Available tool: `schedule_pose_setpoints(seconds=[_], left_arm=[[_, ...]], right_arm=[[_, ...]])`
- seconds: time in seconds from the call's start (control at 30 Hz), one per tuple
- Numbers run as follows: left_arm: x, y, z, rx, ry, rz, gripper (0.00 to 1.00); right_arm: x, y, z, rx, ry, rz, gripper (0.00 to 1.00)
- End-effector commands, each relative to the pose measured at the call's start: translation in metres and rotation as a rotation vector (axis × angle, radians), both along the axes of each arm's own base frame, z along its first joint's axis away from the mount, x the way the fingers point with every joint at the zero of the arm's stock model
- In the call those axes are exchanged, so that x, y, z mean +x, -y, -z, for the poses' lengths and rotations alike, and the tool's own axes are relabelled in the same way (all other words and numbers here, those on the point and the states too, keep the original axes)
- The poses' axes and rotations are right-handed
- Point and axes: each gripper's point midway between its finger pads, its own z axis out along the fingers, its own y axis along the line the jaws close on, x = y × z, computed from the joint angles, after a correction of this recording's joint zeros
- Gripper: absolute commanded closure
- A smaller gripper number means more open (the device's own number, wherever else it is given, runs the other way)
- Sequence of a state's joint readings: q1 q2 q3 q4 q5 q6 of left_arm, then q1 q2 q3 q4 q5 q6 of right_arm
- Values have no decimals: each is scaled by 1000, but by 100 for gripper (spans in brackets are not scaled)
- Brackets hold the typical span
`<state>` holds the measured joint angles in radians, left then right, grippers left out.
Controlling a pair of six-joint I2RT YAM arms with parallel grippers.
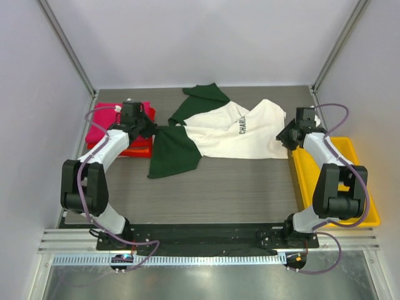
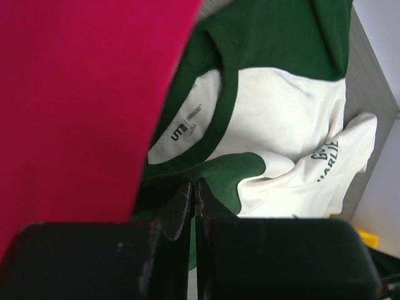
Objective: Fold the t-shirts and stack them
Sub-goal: Flatten the tshirt out
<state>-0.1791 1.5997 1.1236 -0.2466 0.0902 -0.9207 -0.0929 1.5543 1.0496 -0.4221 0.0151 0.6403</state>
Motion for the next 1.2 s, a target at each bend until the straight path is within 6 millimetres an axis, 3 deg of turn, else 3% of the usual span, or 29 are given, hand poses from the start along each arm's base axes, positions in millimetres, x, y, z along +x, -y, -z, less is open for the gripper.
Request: schedule_pose_setpoints(seconds=[0.0,0.07,0.27,0.67,0.8,1.0,1.17], left_arm=[[9,-26,-33,5,80,-69,100],[5,-40,-40,23,93,-111,100],[-1,-54,-45,30,108,-147,100],[-1,-46,-35,16,80,-98,100],[-3,-46,-35,17,80,-95,100],[-3,-48,-42,24,92,-98,100],[-2,-48,-44,25,93,-97,100]], right_arm=[[7,4,-22,-15,135,21,58],[-1,1,-18,-11,126,14,58],[-19,-5,5,5,80,35,57],[-35,-13,35,-66,-14,52,59],[-32,-10,47,-93,-59,38,67],[-45,-20,58,-140,-93,20,67],[-59,-17,66,-157,-147,29,84]])
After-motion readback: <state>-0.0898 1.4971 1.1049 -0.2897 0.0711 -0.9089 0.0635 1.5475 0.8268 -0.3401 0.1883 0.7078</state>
